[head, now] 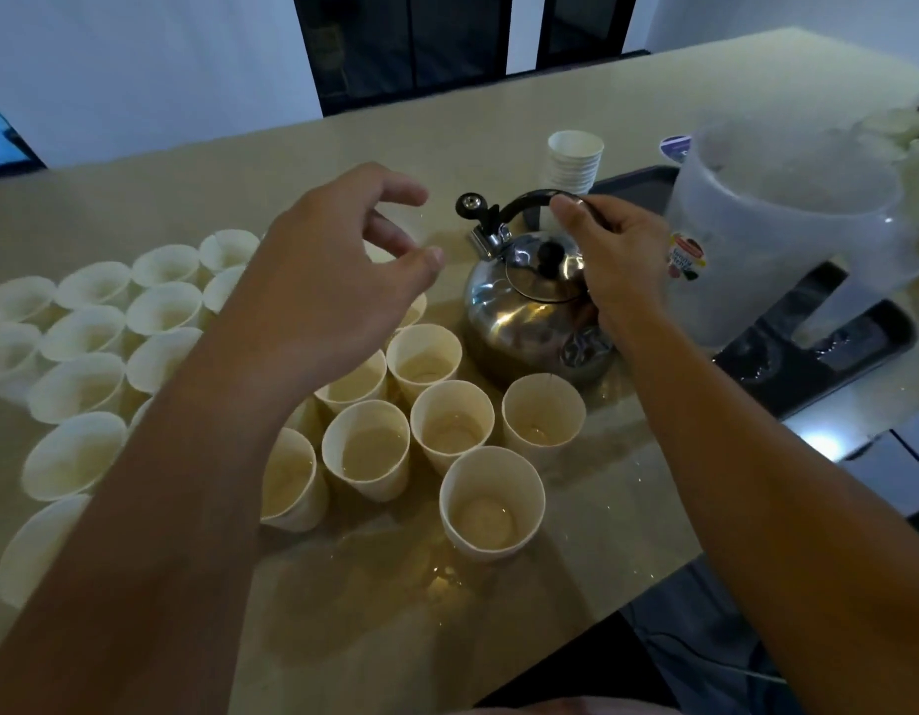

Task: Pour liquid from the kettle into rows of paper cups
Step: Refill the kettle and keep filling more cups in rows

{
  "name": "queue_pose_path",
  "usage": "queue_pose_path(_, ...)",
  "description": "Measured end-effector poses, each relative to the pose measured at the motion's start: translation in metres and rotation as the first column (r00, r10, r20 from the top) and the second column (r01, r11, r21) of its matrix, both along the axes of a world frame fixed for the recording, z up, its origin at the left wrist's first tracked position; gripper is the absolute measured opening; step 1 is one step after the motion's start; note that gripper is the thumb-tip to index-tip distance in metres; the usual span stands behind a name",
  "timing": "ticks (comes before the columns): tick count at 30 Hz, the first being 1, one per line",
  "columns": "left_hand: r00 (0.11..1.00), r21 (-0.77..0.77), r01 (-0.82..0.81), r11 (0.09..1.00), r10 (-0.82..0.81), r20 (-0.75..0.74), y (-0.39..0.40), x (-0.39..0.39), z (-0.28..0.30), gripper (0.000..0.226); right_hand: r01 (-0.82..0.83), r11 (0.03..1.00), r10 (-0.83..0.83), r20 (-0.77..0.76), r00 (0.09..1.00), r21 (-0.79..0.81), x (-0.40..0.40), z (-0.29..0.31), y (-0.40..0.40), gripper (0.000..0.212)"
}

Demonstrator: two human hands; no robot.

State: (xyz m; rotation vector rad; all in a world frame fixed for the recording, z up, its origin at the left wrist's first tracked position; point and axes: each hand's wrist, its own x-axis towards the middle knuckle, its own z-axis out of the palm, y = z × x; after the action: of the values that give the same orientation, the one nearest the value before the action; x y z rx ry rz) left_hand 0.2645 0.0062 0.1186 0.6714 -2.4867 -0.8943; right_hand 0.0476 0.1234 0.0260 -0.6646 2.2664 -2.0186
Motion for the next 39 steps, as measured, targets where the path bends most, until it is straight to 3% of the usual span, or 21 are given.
queue_pose_path(13, 0.990, -0.178, 0.105, 0.978, -0.120, -0.074, -0.002, -0.031, 0.052, 0.027, -0.014, 0.985, -0.026, -0.229, 0.973, -0.172, 0.017, 0.100, 0.006, 0.010)
queue_pose_path(21, 0.974, -0.236, 0.051, 0.970, -0.100, -0.204, 0.021, -0.038, 0.068, 0.026, -0.016, 0.998, -0.001, -0.281, 0.960, -0.057, 0.050, 0.144, 0.060, 0.014)
queue_pose_path(39, 0.947, -0.064, 0.321, 0.945, -0.320, 0.024, 0.059, -0.049, 0.043, 0.011, -0.164, 0.985, 0.171, -0.150, 0.974, 0.058, 0.065, 0.127, 0.144, 0.019)
